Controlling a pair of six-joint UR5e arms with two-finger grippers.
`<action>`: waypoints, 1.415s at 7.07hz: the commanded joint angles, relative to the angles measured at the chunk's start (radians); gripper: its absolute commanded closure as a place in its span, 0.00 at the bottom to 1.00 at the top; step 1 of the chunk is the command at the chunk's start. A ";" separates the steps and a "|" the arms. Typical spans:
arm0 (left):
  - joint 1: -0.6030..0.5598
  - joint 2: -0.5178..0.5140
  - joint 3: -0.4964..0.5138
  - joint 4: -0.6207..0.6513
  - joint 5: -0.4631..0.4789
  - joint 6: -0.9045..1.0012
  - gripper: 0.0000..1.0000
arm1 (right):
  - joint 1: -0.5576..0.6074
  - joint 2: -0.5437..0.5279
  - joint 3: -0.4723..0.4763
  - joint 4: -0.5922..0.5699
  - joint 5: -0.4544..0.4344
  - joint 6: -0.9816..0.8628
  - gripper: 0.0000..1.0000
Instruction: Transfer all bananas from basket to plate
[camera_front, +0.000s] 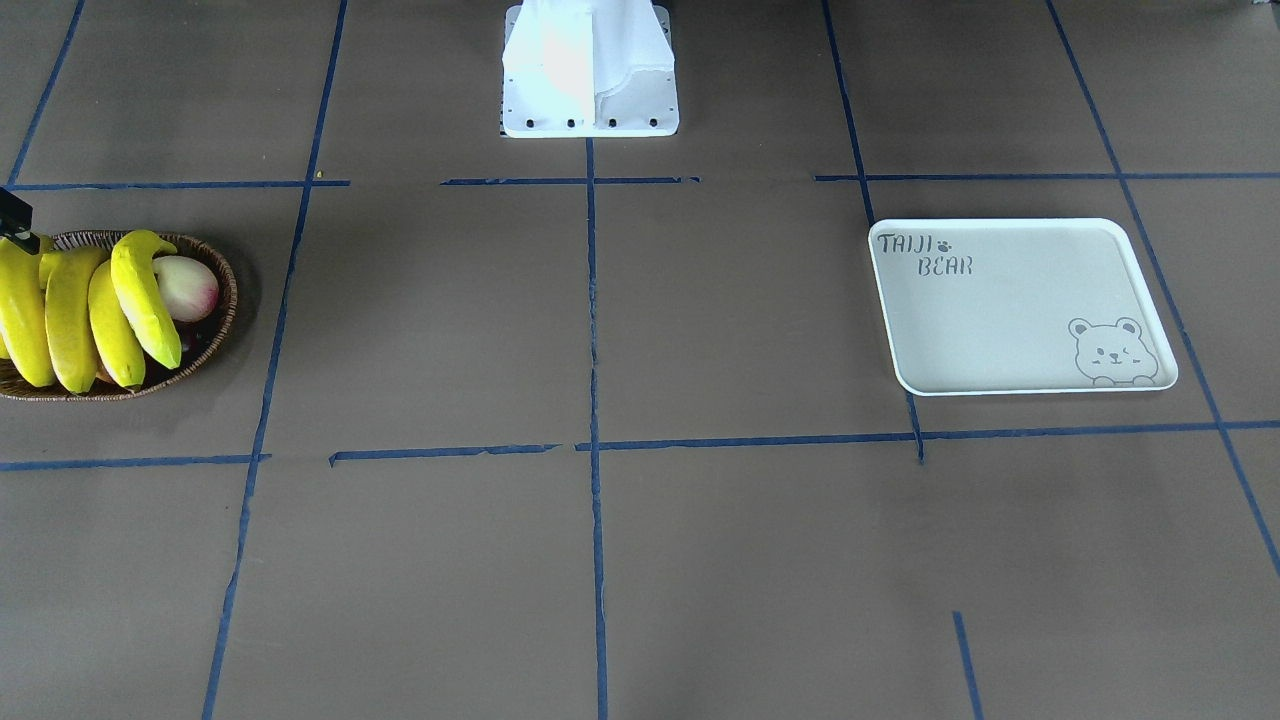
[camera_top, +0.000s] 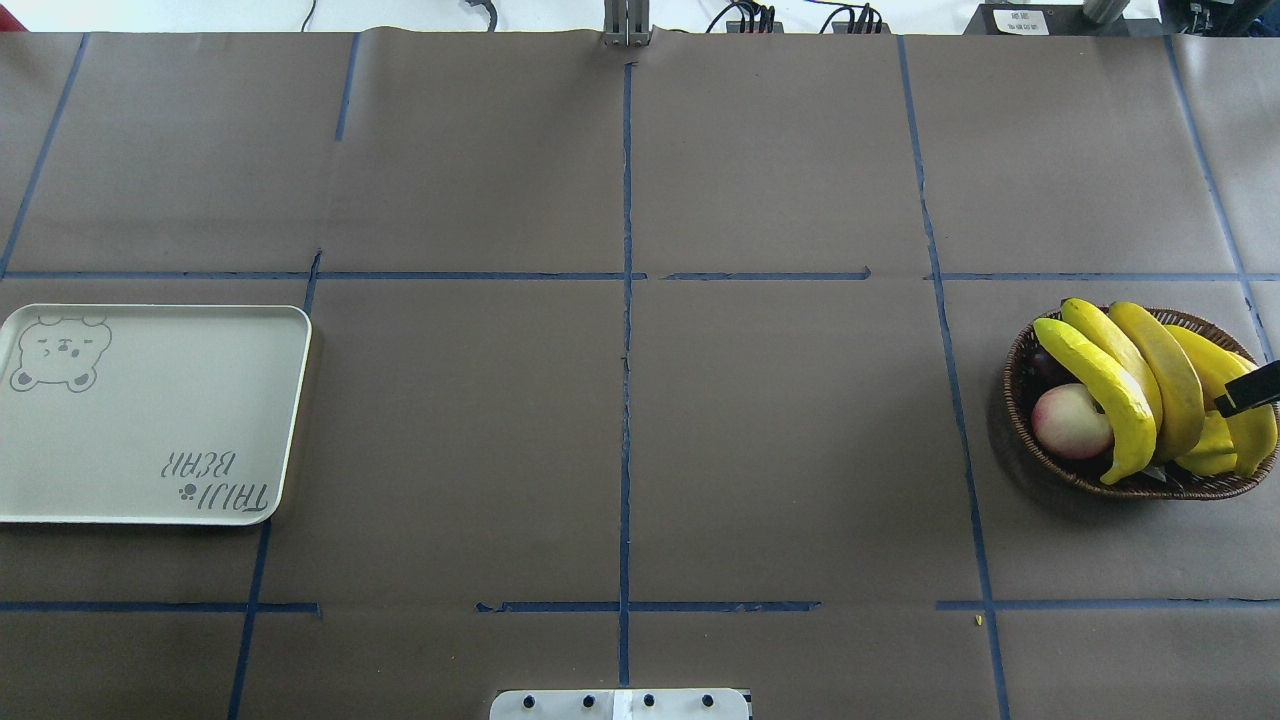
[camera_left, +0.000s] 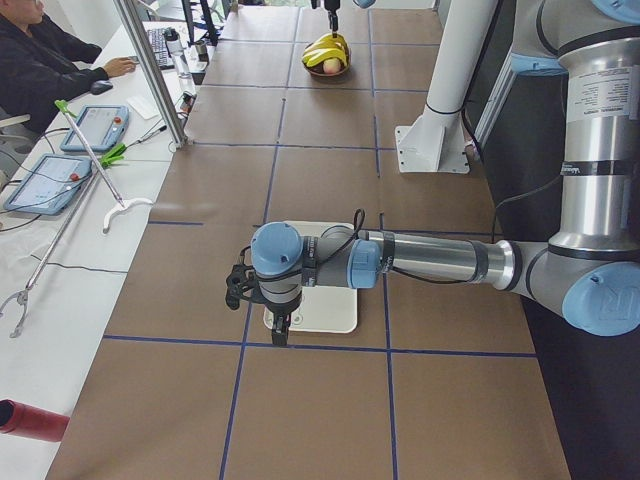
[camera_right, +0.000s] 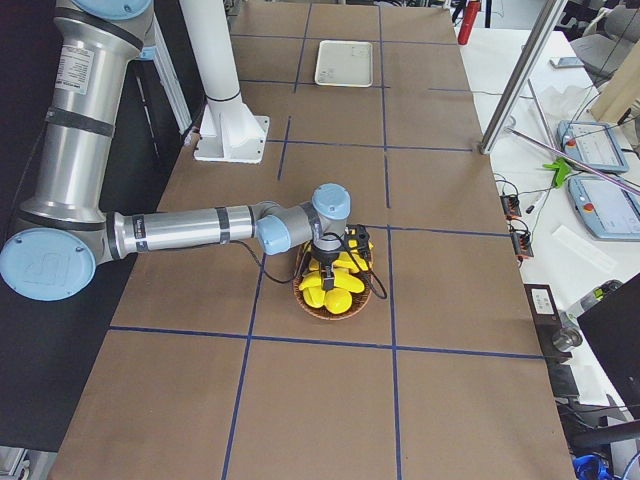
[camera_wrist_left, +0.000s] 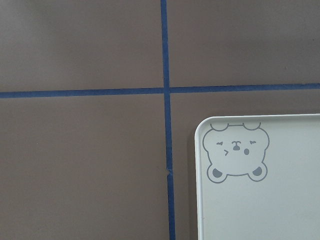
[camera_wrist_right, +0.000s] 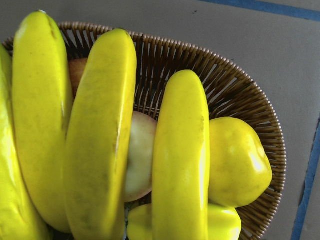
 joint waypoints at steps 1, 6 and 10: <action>0.000 -0.001 0.002 0.000 0.000 0.000 0.00 | -0.007 0.000 -0.022 0.001 -0.010 -0.004 0.04; 0.001 -0.001 -0.007 0.000 0.000 -0.001 0.00 | -0.004 0.005 -0.009 0.001 -0.013 -0.001 1.00; 0.001 -0.003 -0.010 0.000 0.000 -0.006 0.00 | 0.300 -0.003 0.068 -0.009 -0.001 -0.124 1.00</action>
